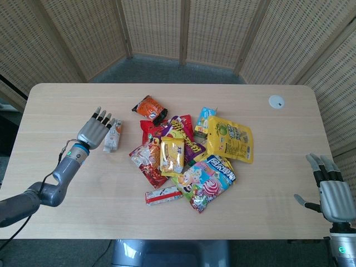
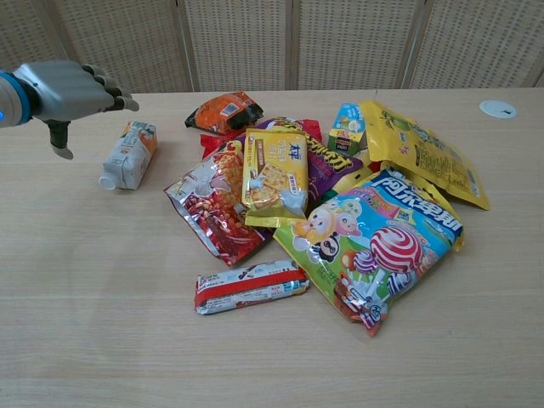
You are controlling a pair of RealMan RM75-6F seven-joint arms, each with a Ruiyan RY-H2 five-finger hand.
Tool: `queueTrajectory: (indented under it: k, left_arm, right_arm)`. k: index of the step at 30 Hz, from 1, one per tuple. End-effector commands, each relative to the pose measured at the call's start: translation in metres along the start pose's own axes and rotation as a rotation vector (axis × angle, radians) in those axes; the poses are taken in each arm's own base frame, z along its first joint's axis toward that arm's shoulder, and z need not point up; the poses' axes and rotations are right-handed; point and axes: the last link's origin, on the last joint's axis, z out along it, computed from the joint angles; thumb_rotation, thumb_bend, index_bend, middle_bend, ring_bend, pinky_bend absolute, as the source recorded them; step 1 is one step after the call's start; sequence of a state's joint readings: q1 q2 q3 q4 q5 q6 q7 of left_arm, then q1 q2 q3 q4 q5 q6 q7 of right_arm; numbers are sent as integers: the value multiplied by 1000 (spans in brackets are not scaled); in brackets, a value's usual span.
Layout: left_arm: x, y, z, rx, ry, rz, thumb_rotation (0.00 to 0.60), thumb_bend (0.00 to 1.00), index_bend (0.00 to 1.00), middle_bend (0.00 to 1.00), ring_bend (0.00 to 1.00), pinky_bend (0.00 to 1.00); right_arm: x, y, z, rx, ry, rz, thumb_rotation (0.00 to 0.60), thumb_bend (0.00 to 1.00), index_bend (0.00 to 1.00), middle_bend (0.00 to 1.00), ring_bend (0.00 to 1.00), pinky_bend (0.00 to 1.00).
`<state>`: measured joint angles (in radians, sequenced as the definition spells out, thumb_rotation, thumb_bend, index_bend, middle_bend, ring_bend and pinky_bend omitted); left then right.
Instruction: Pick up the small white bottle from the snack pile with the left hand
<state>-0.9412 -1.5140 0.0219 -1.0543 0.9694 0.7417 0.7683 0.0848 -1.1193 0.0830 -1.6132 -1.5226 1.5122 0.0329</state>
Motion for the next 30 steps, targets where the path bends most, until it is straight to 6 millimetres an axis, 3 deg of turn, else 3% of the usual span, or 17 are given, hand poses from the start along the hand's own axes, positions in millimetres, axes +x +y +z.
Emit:
queueTrajectory:
  k: [1,10,21,28,30]
  left_arm:
    - [-4,13,13,13,-38,-39,600,0,45,0,0,0]
    - [-3,29,33,52,-79,-89,600,0,46,0,0,0]
    - [-10,39,32,26,-108,-87,600,0,52,0,0,0]
    - [-10,38,29,27,-97,-59,600,0,143,0,0,1]
    - [-9,39,29,28,-82,-47,600,0,204,1,4,44]
  right_arm:
    - [0,0,0,0,-1,-1,600,0,0,0,0,0]
    - [0,2,0,-10,0,-2,600,0,0,0,0,0]
    - [1,3,0,-15,6,-4,600,0,0,0,0,0]
    - [0,2,0,-13,3,0,600,0,0,0,0,0]
    - [1,2,0,-13,7,-2,600,0,0,0,0,0]
